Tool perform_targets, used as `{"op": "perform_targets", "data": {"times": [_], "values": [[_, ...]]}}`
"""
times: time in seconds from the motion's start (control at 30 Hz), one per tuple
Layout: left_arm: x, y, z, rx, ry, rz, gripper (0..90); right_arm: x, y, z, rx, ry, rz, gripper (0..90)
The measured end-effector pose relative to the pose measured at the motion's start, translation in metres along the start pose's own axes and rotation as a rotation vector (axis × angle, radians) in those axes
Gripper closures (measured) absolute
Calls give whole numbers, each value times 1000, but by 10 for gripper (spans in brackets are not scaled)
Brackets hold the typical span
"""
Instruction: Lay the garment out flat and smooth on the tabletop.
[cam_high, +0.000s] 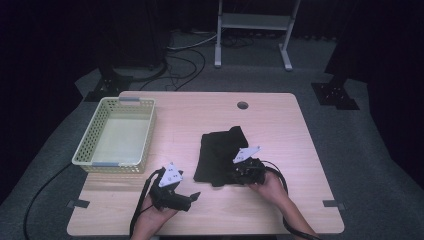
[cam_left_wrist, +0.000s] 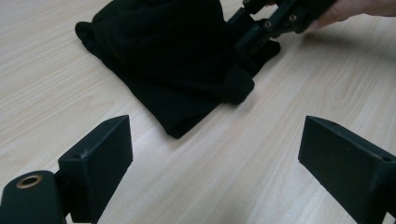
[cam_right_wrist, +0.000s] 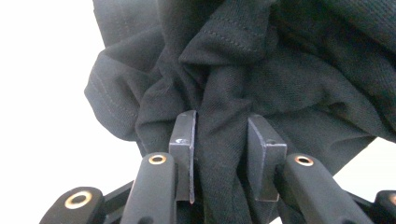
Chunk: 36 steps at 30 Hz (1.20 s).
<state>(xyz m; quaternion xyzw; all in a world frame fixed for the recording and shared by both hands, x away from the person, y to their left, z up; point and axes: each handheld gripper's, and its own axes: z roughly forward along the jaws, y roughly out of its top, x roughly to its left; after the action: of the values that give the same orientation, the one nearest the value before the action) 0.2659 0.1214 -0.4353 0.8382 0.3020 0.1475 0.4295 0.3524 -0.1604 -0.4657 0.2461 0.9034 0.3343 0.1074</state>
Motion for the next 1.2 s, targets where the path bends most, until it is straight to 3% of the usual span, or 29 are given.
{"op": "perform_targets", "data": {"times": [0.6, 1.03, 1.07, 1.2], "values": [[-24, 3, -1, 9, -16, 47, 92, 58, -29, -26, -6, 39, -84, 667], [-33, 2, -3, 14, -22, 63, 91, 85, -41, -38, 4, 44, -125, 664], [-33, 2, -3, 14, -24, 64, 91, 85, -41, -39, 11, 47, -126, 645], [-33, 2, -4, 11, -28, 67, 92, 89, -34, -47, 43, 51, -131, 428]]}}
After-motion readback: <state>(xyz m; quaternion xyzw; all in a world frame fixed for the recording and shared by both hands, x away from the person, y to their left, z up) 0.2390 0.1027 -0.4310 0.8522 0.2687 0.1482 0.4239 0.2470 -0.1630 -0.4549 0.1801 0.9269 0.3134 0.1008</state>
